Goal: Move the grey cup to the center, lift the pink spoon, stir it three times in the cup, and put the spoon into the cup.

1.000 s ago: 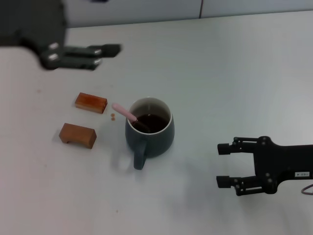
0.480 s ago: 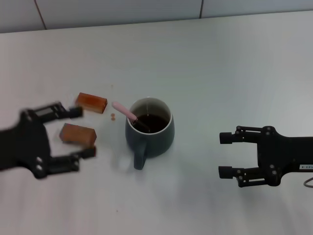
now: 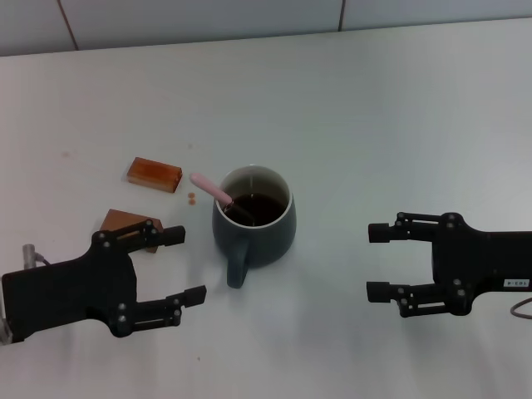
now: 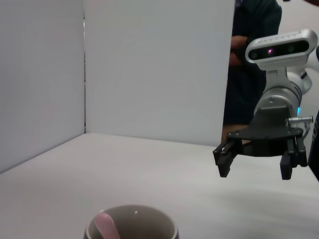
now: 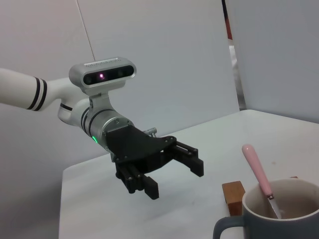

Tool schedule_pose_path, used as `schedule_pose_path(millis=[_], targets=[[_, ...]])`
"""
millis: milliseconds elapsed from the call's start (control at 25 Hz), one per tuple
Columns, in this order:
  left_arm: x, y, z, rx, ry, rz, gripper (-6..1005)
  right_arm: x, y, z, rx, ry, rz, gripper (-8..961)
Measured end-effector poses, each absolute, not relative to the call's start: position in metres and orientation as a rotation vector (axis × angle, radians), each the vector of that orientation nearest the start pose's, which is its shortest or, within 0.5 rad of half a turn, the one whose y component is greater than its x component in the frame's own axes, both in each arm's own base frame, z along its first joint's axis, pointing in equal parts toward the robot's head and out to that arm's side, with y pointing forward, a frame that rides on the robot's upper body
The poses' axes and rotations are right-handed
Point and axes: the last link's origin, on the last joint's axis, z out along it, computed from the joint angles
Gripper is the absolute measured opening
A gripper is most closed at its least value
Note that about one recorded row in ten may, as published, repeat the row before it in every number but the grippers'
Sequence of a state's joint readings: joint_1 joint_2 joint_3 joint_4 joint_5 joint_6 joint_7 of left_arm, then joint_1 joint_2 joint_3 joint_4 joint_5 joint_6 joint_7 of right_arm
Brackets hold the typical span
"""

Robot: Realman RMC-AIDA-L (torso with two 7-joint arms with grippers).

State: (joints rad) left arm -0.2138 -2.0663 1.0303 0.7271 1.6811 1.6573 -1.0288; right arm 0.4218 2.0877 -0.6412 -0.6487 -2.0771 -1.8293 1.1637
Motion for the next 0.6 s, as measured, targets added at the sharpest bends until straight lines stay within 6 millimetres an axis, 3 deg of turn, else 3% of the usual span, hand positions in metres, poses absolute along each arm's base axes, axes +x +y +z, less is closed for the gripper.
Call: schedule_pose_path(millis=[600], targets=[[-0.2937, 0.2399, -0.0085, -2.750, -0.270, -0.813, 791, 0.2780, 0.2660, -0.0042, -2.894, 0.435, 0.824, 810]])
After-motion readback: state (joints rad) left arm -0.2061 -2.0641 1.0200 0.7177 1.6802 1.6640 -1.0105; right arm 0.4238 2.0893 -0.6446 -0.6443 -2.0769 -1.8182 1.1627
